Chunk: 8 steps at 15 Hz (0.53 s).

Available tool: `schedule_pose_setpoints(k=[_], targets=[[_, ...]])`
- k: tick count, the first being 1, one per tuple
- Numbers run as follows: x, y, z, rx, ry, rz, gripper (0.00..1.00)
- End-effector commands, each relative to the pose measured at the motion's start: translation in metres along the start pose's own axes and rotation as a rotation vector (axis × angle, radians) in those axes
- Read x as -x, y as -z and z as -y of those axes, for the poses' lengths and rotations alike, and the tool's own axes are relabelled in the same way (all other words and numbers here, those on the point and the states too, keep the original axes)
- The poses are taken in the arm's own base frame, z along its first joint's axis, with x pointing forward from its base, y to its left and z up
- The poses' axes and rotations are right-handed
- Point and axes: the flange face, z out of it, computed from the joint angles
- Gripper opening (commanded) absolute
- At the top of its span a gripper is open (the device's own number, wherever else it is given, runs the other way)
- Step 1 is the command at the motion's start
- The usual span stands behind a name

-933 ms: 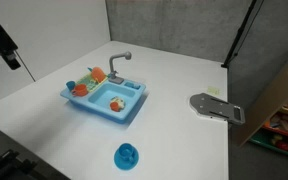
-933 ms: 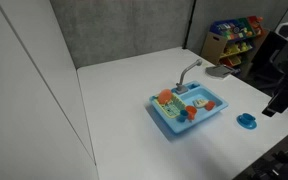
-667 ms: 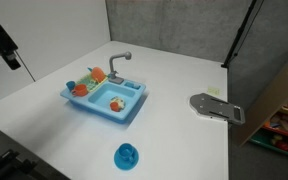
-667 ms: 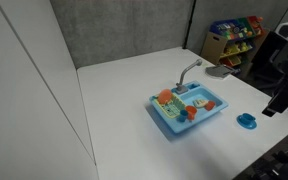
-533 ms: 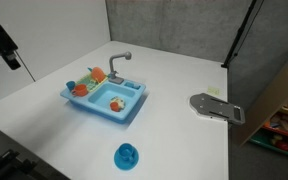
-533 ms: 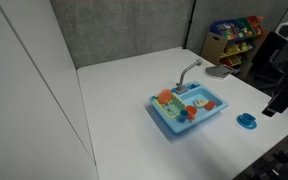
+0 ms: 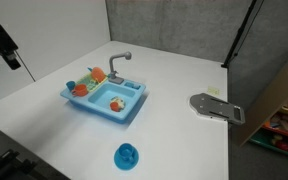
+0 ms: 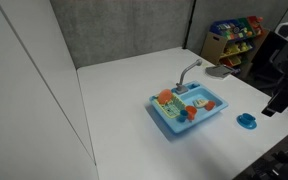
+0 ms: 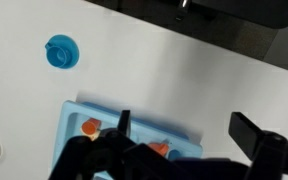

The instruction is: Put the orange mug to the right of the sink

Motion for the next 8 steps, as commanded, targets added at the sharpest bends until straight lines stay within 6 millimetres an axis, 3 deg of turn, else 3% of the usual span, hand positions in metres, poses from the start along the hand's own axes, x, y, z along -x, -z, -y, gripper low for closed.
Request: schedule_pose_setpoints(k=[1, 8], targets=[[-0.014, 0.017, -0.004, -0.003, -0.018, 0.003, 1.0], [-0.053, 0.042, -0.008, -0.024, -0.036, 0.014, 1.0]])
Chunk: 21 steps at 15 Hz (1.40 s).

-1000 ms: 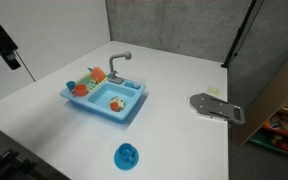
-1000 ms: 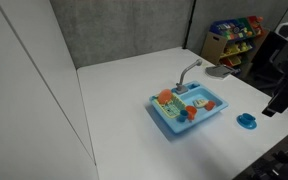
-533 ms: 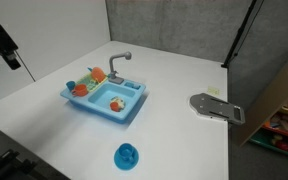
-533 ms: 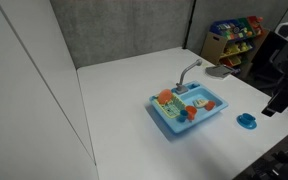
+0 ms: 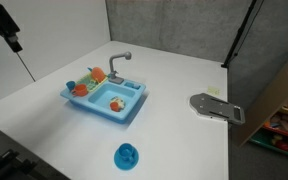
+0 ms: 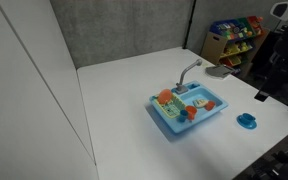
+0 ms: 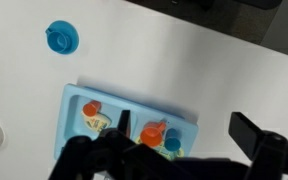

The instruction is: Put the orange mug to the right of the sink

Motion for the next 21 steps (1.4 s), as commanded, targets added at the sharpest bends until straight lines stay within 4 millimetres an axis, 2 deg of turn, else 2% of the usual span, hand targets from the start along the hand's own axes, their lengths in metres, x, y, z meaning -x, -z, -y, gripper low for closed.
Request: schedule_pose_setpoints(k=[1, 5, 11, 18, 20, 21], targets=[[-0.032, 0.004, -0.007, -0.012, -0.039, 0.04, 1.0], [-0.064, -0.014, -0.025, -0.034, -0.105, 0.083, 1.0], [-0.108, -0.049, -0.062, -0.082, -0.232, 0.181, 1.0], [-0.153, -0.085, -0.083, -0.118, -0.245, 0.189, 1.0], [-0.161, -0.089, -0.085, -0.137, -0.244, 0.2, 1.0], [-0.147, -0.09, -0.08, -0.115, -0.246, 0.197, 1.0]])
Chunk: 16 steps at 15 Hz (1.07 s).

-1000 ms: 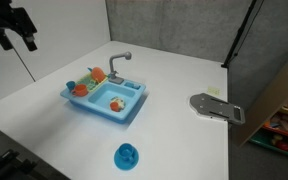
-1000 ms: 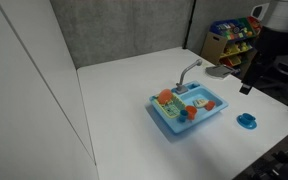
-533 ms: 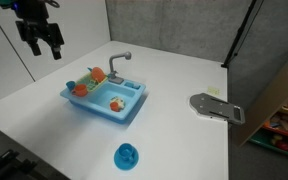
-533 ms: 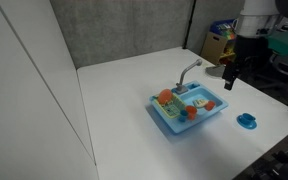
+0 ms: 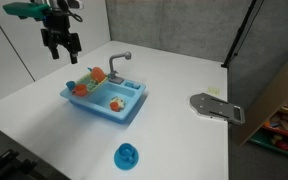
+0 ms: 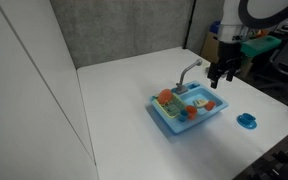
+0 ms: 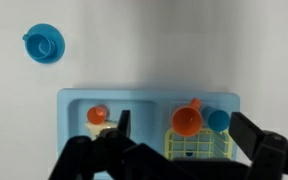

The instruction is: Put the orange mug to the right of the sink

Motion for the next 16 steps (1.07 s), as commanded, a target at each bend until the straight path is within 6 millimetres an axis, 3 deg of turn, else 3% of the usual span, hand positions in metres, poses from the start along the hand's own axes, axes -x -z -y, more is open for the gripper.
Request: schedule_pose_setpoints(k=[1, 5, 9, 16], targets=[[-0.005, -0.001, 0.0, -0.004, -0.001, 0.003, 1.0], [-0.011, -0.001, 0.0, -0.007, -0.002, 0.003, 1.0], [-0.023, -0.004, -0.006, -0.042, -0.032, -0.121, 1.0], [-0.049, -0.045, -0.016, -0.058, -0.068, -0.15, 1.0]])
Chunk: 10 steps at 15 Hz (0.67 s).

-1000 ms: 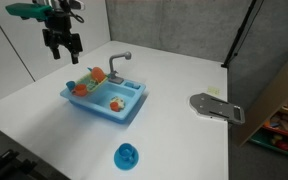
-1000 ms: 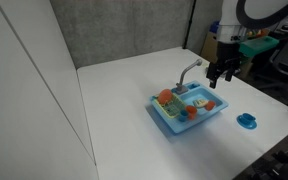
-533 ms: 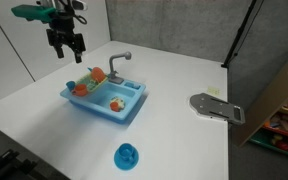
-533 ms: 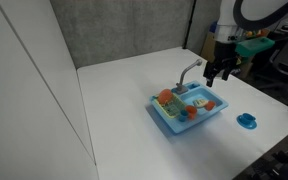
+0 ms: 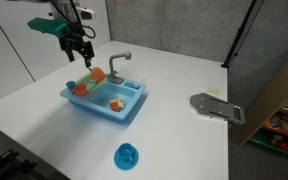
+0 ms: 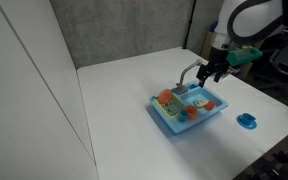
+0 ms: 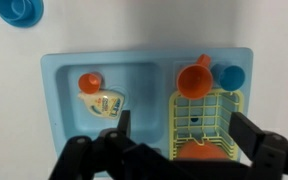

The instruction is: Put the orange mug to the right of the sink

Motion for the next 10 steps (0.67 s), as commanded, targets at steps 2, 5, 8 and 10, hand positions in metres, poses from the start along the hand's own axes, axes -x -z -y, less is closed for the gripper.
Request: schedule_pose_setpoints(k=[2, 5, 8, 10], targets=[[-0.014, -0.04, -0.009, 0.021, -0.036, 0.006, 1.0], [-0.018, -0.073, -0.016, 0.032, -0.013, -0.005, 1.0], [-0.019, -0.095, -0.014, 0.02, 0.013, -0.026, 1.0], [-0.018, -0.101, -0.011, 0.012, 0.034, -0.036, 1.0]])
